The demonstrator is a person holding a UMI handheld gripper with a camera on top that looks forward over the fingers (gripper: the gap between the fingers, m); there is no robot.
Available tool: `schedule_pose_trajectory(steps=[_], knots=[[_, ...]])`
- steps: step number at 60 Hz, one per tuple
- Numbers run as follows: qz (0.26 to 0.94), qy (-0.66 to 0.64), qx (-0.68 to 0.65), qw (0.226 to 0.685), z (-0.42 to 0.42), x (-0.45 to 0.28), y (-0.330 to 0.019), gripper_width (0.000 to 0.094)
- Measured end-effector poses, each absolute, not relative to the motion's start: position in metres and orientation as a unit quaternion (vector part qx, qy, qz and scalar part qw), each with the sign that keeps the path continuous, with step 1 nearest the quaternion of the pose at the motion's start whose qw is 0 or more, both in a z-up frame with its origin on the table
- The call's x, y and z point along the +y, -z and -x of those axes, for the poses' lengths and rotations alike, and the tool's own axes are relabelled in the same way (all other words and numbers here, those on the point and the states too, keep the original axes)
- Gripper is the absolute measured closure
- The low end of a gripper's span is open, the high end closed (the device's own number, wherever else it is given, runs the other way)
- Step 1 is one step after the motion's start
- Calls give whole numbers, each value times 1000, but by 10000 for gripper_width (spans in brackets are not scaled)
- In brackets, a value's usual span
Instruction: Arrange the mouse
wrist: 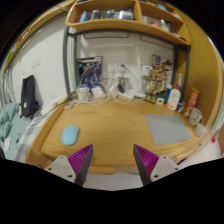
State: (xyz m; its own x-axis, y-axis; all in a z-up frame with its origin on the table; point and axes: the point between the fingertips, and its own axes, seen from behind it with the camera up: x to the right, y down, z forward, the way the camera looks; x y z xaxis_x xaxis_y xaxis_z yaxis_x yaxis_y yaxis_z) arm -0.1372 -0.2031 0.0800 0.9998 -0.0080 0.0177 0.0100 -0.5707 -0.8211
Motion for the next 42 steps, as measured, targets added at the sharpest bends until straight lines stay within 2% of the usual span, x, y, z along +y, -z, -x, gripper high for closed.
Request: schedule_pose_trajectory(steps=[8,18,30,36,41,42], knots=[[893,-25,-27,449,211,-189,-44,123],[896,-55,-53,437,281,-155,-17,115],[903,-59,-54,423,317,-114,11,124],[900,-55,-49,429,322,-97,13,134],[898,-47,-48,434,322,-90,13,185],[898,-41,-48,435,319,-89,13,228]])
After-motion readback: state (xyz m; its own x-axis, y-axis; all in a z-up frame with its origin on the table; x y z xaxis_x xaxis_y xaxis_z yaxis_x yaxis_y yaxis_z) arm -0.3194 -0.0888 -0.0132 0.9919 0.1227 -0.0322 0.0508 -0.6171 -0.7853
